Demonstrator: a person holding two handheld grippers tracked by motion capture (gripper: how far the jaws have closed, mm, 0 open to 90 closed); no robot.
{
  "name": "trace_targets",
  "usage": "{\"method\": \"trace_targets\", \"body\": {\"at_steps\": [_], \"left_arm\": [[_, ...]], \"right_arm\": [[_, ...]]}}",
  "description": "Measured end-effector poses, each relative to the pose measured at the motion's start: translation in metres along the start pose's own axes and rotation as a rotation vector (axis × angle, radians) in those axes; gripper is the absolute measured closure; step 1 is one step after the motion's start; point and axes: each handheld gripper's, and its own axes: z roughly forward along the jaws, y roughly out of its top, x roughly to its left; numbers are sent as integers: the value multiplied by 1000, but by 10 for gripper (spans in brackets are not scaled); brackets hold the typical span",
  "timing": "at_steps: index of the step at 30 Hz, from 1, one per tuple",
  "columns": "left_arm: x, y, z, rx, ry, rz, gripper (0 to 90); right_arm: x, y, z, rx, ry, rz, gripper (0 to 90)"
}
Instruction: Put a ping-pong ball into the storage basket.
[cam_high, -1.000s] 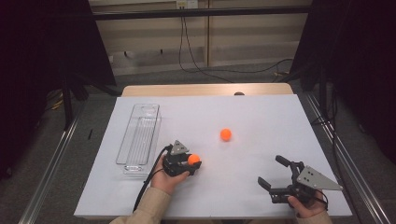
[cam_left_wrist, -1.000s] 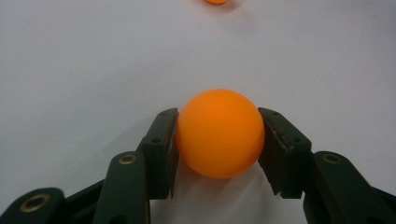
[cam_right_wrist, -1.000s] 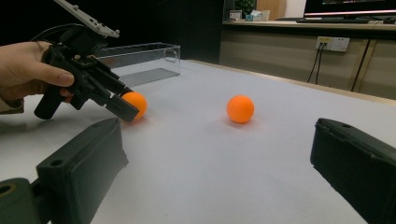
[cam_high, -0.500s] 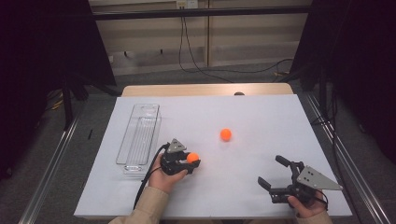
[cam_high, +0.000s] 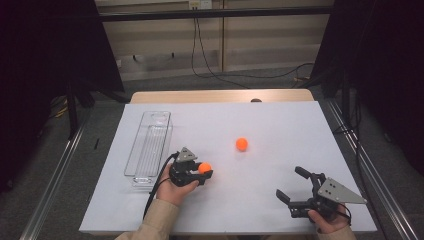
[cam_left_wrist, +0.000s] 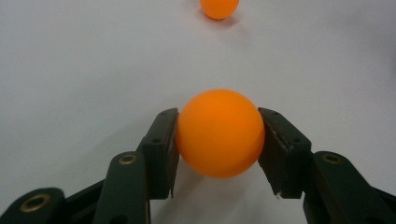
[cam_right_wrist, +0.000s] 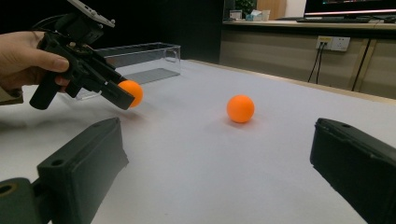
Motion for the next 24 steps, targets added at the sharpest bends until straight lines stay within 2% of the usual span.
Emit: {"method": "trace_targets", "body": {"at_steps": [24], "left_arm": [[6,5,-11,-18,4,-27,509]], "right_arm": [[0,0,0,-1,1,0,23]]}}
